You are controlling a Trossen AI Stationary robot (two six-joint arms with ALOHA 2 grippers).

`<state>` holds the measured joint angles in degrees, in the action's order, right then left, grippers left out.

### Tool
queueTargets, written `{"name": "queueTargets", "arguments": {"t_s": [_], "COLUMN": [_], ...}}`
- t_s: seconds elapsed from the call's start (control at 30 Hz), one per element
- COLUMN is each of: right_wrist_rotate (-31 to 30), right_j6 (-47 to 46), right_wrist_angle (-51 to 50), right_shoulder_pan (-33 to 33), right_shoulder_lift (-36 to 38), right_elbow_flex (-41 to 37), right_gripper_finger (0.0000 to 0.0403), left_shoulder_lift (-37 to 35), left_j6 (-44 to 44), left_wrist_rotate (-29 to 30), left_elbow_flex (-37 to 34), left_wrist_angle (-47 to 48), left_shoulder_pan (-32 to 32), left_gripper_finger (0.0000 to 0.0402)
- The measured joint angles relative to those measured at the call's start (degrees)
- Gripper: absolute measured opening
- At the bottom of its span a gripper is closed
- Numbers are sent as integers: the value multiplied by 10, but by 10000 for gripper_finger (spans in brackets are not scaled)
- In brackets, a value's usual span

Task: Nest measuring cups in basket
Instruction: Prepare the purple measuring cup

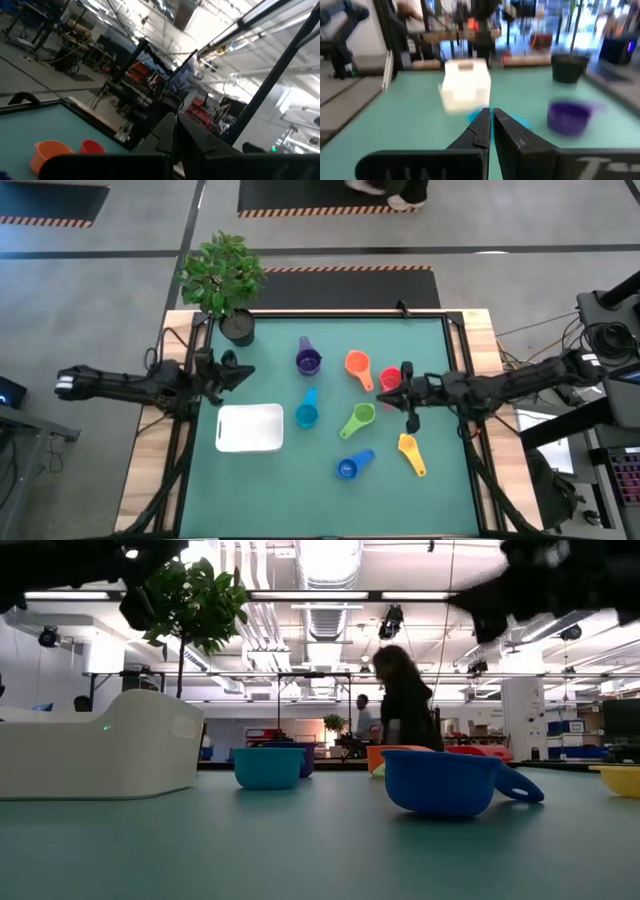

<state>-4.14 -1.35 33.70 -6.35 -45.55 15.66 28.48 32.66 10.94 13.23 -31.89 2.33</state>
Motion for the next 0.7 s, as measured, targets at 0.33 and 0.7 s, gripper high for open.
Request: {"name": "queueTargets", "arguments": {"t_s": [0.33,0.7], "right_wrist_rotate": [0,0], "right_j6": [100,164], "right_wrist_angle": [-88,-127], "right_shoulder_pan": [1,1], "right_shoulder_lift": [-40,-11], "right_elbow_flex": [127,158], "right_gripper_finger": [9,9], "left_shoulder_lift": [144,297], "left_j6": [-56,-28], "left_wrist_rotate": [0,4], "left_elbow_flex": [114,290], "left_wrist_angle": [92,346], "left_shoulder_pan": [21,21], "left_gripper_finger": [0,0]}}
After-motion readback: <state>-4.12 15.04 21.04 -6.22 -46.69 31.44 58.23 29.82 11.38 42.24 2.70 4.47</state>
